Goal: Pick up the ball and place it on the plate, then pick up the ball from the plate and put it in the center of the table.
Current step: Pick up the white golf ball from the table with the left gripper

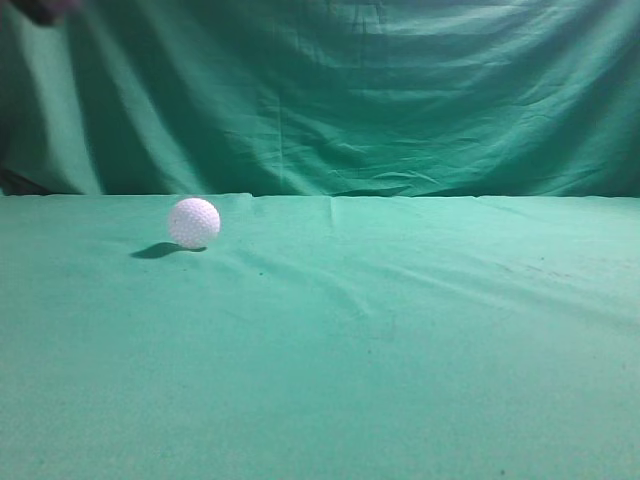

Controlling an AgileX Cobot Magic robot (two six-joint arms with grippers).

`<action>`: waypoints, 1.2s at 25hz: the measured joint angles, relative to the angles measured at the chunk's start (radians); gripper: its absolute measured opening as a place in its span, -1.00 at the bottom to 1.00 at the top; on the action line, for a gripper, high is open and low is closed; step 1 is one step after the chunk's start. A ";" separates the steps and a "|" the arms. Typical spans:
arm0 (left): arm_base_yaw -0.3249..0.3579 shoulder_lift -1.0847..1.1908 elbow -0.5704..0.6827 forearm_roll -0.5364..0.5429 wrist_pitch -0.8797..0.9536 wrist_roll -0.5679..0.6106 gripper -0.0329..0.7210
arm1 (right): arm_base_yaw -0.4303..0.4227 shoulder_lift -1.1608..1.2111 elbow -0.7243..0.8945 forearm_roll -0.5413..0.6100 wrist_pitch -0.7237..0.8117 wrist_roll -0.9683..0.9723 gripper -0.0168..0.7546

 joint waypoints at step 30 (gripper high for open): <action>-0.024 0.533 -0.312 0.118 -0.078 -0.049 0.60 | 0.000 0.000 0.000 0.000 0.000 0.000 -0.83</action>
